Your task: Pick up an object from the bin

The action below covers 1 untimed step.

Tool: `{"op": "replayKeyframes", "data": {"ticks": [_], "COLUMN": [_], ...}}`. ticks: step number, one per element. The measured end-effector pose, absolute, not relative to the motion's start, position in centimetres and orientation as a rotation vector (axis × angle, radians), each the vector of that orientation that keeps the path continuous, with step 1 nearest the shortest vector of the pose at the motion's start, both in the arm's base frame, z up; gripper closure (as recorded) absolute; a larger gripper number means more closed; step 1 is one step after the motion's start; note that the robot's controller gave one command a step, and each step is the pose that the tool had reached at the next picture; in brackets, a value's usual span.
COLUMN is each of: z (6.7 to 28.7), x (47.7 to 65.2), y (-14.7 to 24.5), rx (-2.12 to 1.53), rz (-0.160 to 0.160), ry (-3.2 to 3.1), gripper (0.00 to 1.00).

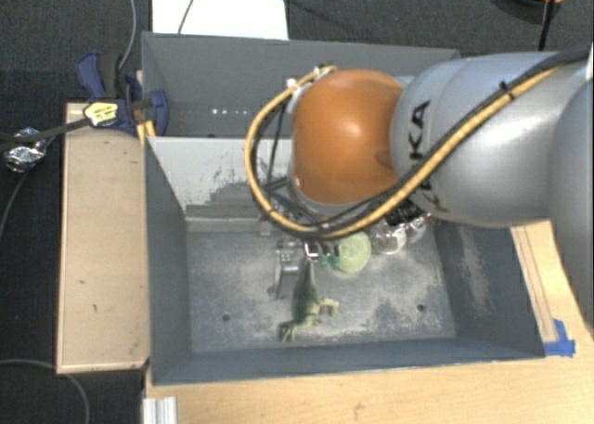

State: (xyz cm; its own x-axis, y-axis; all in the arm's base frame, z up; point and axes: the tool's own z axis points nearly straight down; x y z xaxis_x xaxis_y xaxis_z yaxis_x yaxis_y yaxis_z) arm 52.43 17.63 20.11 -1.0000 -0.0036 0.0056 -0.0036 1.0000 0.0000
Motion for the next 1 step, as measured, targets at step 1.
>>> {"op": "replayKeyframes", "data": {"ticks": [1], "z": [20.57], "x": [52.58], "y": [17.54], "rx": [-0.001], "rz": [-0.003], "ry": [-3.144], "gripper": [0.00]}}
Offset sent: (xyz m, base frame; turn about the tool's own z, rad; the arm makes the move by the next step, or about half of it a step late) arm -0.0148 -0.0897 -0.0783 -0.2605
